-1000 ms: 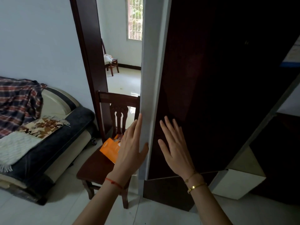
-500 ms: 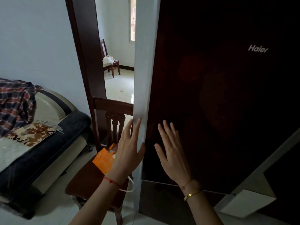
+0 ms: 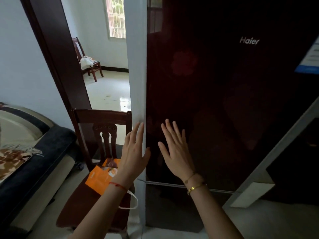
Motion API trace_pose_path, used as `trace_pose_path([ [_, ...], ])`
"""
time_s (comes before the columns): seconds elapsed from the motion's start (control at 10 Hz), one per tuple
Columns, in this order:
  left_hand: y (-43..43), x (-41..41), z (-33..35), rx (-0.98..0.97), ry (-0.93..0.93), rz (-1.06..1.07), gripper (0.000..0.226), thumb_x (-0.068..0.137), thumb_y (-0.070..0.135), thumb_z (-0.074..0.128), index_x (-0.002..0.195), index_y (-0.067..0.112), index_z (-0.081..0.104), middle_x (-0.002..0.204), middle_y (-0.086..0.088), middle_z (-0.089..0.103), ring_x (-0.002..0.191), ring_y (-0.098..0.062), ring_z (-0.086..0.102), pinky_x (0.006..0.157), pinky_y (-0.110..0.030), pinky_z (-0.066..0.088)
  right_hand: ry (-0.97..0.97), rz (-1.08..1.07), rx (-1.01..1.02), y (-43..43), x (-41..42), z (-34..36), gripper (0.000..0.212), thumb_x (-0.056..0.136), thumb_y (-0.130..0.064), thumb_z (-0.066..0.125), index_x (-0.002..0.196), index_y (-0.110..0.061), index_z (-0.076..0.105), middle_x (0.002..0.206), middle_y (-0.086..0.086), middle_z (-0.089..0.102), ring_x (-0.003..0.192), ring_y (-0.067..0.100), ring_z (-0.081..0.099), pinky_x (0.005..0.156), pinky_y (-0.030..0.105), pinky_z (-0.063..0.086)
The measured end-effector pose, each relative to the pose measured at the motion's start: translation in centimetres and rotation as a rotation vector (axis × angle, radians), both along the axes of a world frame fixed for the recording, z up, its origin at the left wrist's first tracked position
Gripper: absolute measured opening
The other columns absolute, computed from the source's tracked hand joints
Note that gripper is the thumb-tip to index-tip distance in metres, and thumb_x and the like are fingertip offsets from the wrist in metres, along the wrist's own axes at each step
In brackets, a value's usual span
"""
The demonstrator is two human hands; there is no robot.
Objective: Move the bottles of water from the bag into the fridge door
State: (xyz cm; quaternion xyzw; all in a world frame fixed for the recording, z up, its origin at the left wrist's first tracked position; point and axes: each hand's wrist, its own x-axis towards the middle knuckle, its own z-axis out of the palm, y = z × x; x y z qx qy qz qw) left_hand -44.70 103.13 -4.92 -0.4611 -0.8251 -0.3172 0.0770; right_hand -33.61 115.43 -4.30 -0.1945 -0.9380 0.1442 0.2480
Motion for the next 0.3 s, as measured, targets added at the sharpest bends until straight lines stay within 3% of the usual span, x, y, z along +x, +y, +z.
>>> trace_pose_path([
  [0.3, -1.2, -1.3, -0.3, 0.000, 0.000, -0.072, 0.080, 0.089, 0.026, 0.058, 0.155, 0.017, 0.014, 0.161, -0.002, 0.018, 0.147, -0.023, 0.018, 0.116, -0.029, 0.013, -0.028, -0.037, -0.020, -0.5, 0.3, 1.3, 0.065, 0.098, -0.046, 0.038, 0.153, -0.027, 0.010, 0.163, -0.010, 0.001, 0.149, 0.010, -0.010, 0.123, 0.043, -0.004],
])
